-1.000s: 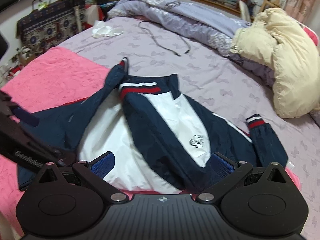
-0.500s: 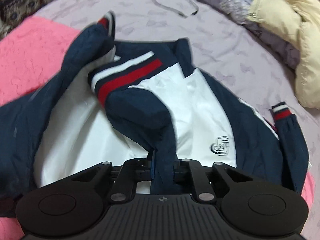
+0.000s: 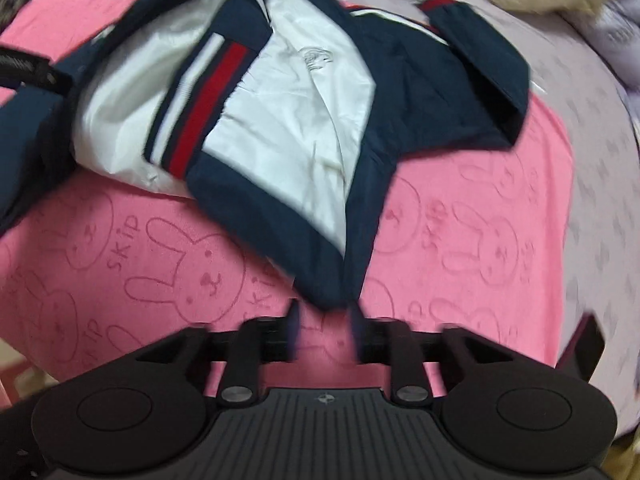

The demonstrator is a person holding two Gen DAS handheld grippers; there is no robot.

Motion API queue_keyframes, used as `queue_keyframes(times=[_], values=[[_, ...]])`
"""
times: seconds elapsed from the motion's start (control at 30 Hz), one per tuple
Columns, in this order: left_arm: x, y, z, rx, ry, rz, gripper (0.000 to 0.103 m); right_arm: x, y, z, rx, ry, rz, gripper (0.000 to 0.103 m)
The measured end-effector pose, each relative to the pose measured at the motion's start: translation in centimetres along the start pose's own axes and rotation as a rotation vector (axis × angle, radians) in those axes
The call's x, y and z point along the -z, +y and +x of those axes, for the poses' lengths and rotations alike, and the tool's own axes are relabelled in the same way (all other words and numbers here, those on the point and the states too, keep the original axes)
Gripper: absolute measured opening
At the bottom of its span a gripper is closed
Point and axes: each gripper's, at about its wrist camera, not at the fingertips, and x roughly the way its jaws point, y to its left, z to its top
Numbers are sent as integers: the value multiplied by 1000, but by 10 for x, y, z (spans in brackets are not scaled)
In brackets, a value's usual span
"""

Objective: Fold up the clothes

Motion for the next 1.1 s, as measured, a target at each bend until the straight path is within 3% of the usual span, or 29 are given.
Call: queue_keyframes(times=[0.03,0.07,0.17,0.2,0.27,0.3,0.37,0.43,0.53,0.6,0.7,0.8,0.87,0.93,1.0,1.1], values=[[-1,-6,6,13,-7,33,98,0,-1,-7,-12,-53,24,75],[-3,-14,13,18,-14,68,98,-2,2,-14,-22,-113,14,84],[-9,-36,30,29,-49,156,86,-20,28,-18,-6,-258,-152,95],[-11,-41,33,54,-69,167,76,-29,39,-13,8,-284,-219,95],[-16,-42,41,118,-55,153,64,-47,62,3,31,-326,-343,94],[-18,-41,46,150,-42,144,54,-56,71,13,23,-316,-391,89],[-18,-37,50,181,-14,144,45,-70,81,33,9,-252,-437,20],[-13,-33,44,212,-4,189,39,-70,72,33,-2,-230,-399,16],[12,-29,26,292,33,368,39,-56,54,26,-17,-198,-391,15],[38,-26,15,340,86,466,39,-31,46,23,-51,-121,-420,15],[76,-14,-6,342,131,520,42,8,30,21,-159,29,-462,16],[91,16,-22,283,148,375,52,47,9,29,-210,272,-478,25],[89,42,-27,192,140,237,57,62,-7,31,-231,397,-461,47],[87,67,-30,75,118,108,69,55,-26,19,-199,344,-399,56],[85,92,-22,-63,98,-2,86,27,-45,5,-162,204,-278,65],[83,123,3,-178,127,-168,87,-27,-49,-8,-186,2,-188,77]])
